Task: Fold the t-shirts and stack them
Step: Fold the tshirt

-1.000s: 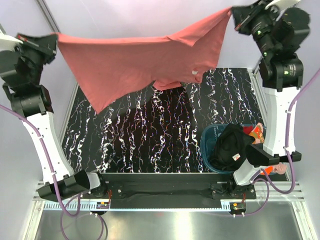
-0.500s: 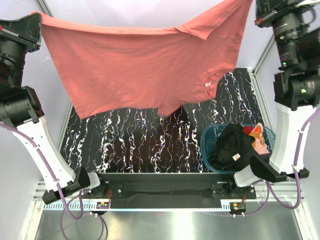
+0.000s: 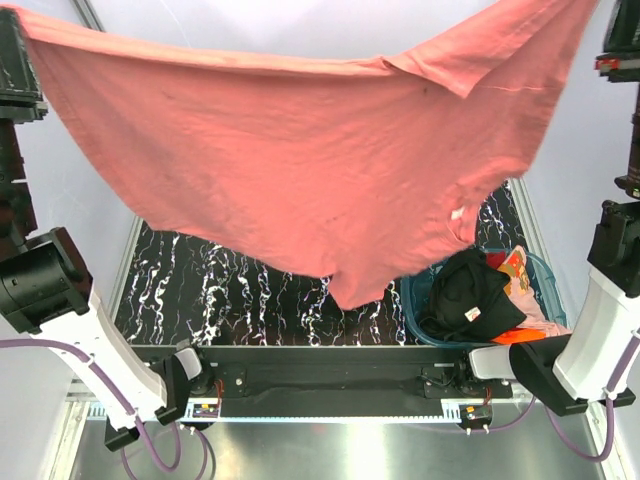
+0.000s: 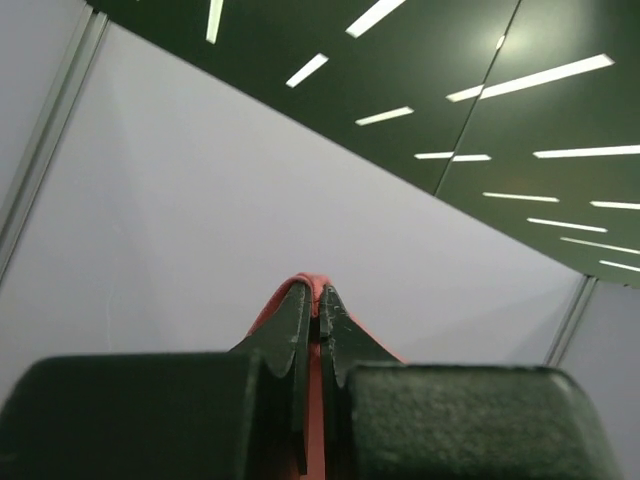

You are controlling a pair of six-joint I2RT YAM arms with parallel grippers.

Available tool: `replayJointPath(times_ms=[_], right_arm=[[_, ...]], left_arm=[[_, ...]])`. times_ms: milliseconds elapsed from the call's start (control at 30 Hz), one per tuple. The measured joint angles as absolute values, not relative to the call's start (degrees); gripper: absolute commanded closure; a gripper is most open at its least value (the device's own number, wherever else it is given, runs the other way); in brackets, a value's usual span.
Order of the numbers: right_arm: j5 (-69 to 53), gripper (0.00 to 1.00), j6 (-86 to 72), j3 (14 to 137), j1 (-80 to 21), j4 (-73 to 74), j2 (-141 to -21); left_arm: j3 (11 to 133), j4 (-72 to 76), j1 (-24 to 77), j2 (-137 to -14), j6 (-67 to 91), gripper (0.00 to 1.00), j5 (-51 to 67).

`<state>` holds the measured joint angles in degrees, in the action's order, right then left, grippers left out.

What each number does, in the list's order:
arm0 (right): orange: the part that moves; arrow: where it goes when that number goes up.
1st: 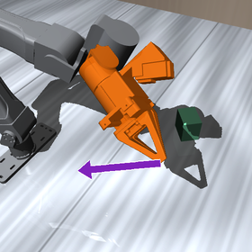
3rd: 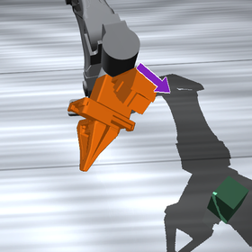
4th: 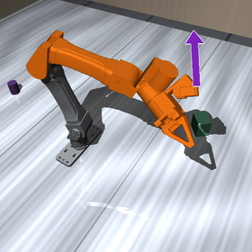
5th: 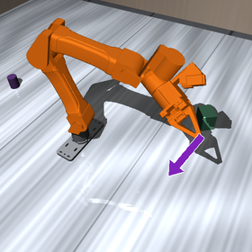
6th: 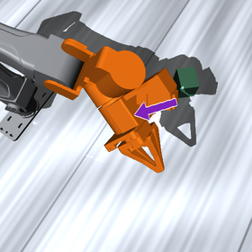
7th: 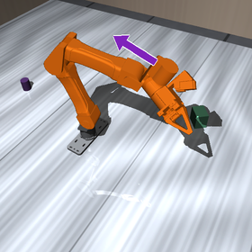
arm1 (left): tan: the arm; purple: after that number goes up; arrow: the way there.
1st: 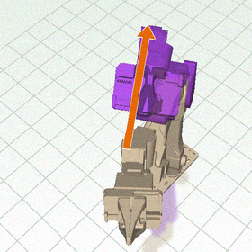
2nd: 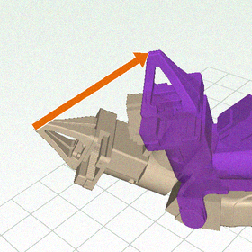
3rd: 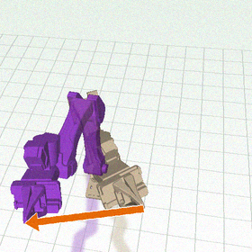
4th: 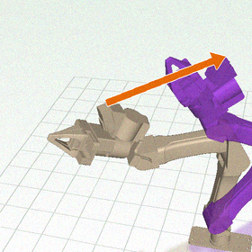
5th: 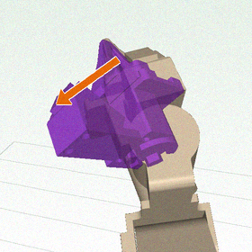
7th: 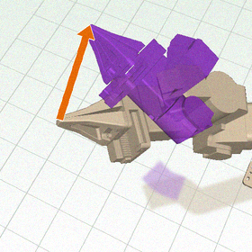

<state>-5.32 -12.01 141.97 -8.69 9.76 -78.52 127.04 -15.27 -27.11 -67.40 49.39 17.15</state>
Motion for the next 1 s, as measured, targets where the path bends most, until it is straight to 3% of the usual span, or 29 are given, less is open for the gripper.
replayJointPath(times_ms=[233, 667, 1000], right_arm=[[-4.93, 1.00, -10.02, 142.93, -8.67, 2.20, -82.48], [-4.14, 1.00, -12.19, 155.30, -7.14, -2.26, -108.95], [-5.06, 1.00, -14.85, 155.22, -5.45, -4.82, -109.38]], left_arm=[[127.26, -9.39, -27.20, -70.19, 53.58, 1.00, 15.51], [132.60, -1.34, -27.40, -89.84, 61.93, 1.00, 14.41], [132.33, 0.45, -26.98, -91.35, 63.24, 1.00, 14.98]])
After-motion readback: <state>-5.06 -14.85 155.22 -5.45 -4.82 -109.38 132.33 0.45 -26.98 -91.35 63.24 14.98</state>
